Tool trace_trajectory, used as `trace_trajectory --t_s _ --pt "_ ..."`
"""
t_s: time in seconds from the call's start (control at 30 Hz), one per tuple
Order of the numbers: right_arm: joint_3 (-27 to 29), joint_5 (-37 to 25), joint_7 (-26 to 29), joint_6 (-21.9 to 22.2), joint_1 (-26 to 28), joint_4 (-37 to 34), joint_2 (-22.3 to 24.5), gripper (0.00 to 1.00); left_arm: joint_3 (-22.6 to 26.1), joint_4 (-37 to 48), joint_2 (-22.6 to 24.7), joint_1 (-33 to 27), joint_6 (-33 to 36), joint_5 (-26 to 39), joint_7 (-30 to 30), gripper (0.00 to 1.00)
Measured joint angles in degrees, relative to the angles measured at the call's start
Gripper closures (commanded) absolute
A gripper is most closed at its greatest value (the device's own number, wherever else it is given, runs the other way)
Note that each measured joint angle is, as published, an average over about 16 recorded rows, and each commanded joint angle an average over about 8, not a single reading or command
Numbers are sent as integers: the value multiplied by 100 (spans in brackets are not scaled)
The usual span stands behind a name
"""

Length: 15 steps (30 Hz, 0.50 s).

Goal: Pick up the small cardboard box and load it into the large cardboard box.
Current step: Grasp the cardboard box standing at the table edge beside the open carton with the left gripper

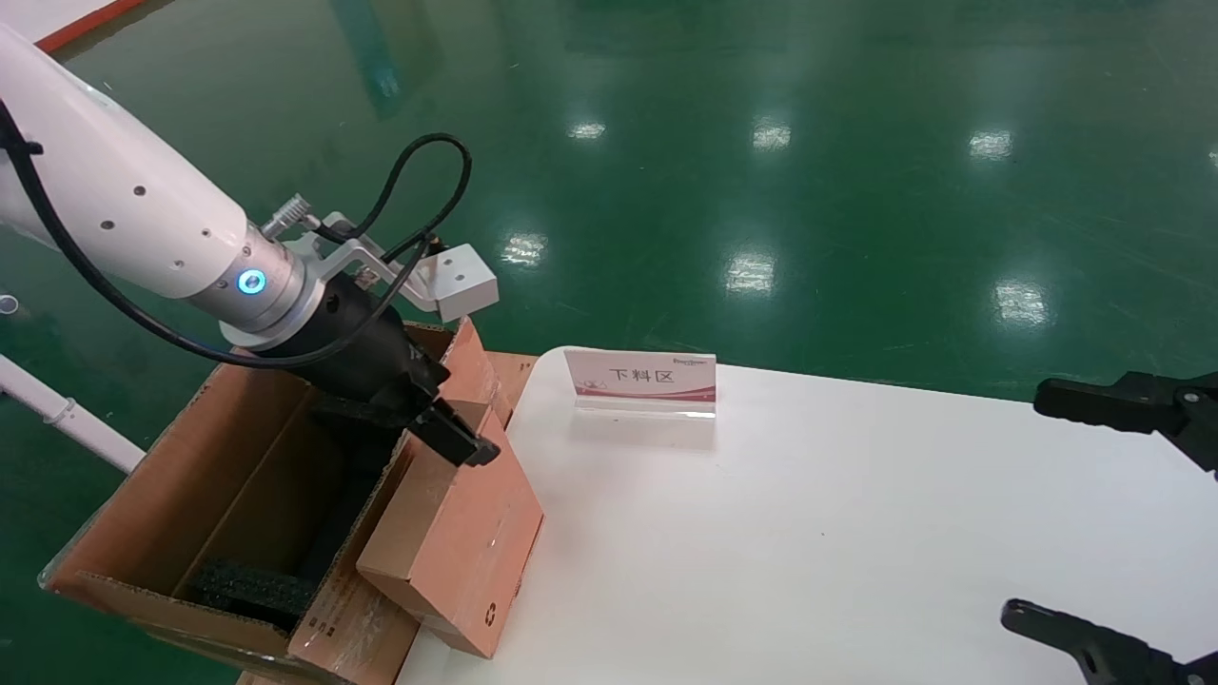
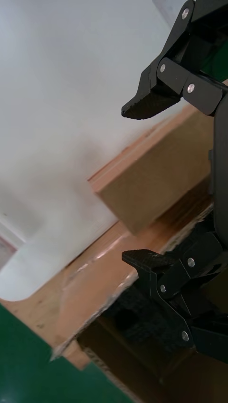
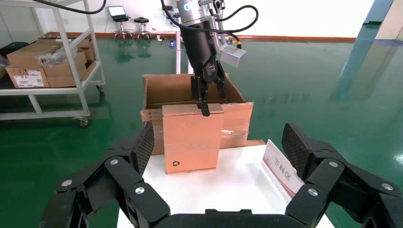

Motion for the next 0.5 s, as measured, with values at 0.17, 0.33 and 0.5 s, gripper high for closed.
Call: trace_trajectory --t_s 0.17,0.33,0.5 --pt "-2 1 -1 1 0 0 1 0 497 1 -4 -244 -18 -162 -172 0" --pt "-4 3 -2 2 1 0 2 0 925 0 8 -424 -51 -325 -294 0" --pt "-6 4 -3 3 1 0 3 0 1257 -4 23 -553 -99 -429 -377 0"
